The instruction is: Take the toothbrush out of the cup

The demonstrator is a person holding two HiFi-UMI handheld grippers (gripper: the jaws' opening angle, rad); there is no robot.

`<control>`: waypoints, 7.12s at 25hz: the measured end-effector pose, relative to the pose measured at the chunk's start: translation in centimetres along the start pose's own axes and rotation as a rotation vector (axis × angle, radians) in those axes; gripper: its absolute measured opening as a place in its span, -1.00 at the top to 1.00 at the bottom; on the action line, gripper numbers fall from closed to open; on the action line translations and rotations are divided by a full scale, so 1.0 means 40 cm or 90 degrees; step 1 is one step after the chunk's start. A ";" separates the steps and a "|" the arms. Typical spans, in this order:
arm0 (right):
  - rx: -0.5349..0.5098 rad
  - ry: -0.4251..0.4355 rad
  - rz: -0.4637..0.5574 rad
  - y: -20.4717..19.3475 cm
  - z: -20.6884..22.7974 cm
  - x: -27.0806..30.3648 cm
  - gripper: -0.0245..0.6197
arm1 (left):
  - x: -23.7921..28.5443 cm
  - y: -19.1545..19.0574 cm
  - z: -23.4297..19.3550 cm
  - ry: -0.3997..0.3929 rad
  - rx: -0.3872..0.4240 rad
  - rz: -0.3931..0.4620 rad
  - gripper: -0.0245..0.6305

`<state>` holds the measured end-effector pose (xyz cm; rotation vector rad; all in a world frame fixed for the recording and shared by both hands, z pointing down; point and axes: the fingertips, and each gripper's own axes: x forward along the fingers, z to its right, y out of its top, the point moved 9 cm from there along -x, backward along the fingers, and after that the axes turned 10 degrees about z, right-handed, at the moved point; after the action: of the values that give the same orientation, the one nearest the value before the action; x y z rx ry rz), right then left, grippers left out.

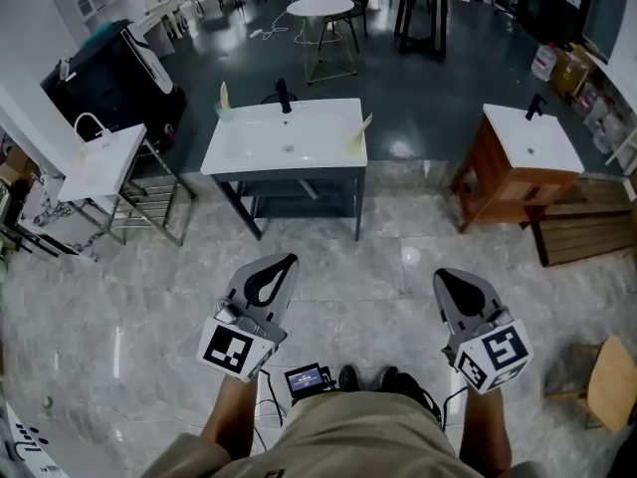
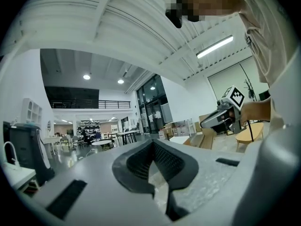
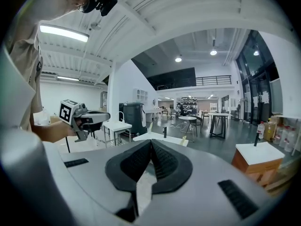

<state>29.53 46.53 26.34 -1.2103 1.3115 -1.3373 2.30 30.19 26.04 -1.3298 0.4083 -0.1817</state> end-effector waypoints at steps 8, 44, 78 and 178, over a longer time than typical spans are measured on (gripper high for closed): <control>-0.009 0.047 -0.003 -0.006 0.089 0.203 0.91 | 0.003 -0.036 -0.115 0.080 0.002 -0.012 0.91; 0.162 0.028 -0.179 -0.626 0.755 1.440 0.24 | 0.498 -0.517 -0.447 0.274 -0.104 -0.282 0.91; 0.010 0.098 0.001 -0.169 0.731 1.227 0.84 | 0.518 -0.296 -0.505 0.316 0.013 -0.158 0.91; 0.106 -0.081 -0.227 -0.480 0.135 2.184 0.84 | 0.797 -1.362 -2.166 0.055 -0.033 -0.295 0.61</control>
<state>23.64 -39.53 50.54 -1.4299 0.9033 -1.5565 3.33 -72.39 57.08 -1.4561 0.1710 -0.6194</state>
